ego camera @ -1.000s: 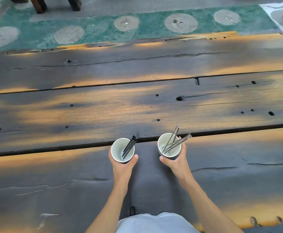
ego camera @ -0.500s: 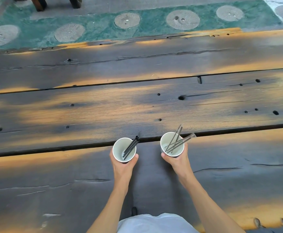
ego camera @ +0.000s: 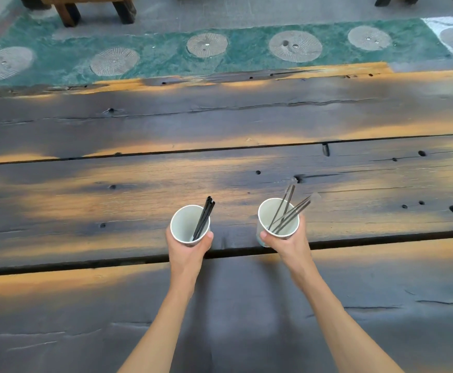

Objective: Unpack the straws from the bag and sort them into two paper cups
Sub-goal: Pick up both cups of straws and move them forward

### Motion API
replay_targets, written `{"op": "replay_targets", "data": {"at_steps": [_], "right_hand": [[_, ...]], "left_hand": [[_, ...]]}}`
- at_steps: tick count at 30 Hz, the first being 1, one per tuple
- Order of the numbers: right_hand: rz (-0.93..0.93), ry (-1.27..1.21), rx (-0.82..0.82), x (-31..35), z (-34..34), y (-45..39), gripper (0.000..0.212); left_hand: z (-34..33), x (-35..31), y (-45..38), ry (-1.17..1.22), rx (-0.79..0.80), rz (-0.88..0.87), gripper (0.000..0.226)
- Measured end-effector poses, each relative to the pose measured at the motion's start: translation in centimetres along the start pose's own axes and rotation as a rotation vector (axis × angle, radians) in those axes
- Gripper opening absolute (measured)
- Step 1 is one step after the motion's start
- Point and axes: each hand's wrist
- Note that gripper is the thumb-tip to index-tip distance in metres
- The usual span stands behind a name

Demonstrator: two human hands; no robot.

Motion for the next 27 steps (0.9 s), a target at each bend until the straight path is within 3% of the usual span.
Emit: {"op": "replay_targets", "data": {"at_steps": [16, 27], "right_hand": [[0.149, -0.036, 0.033, 10.5, -5.7, -17.7, 0.079], [0.170, -0.035, 0.068, 13.3, -9.2, -30.5, 0.085]], "left_hand": [[-7.2, -2.6, -19.3, 0.063, 0.041, -0.152, 0.071], [-10.9, -0.8, -32.0, 0.069, 0.093, -0.190, 0.070]]}}
Point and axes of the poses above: each hand's wrist, its own y-axis away from the middle knuckle, its own z-axis out of the back of the hand, x = y × z, and after that the axes turned 11 degrees about -z, right-handed
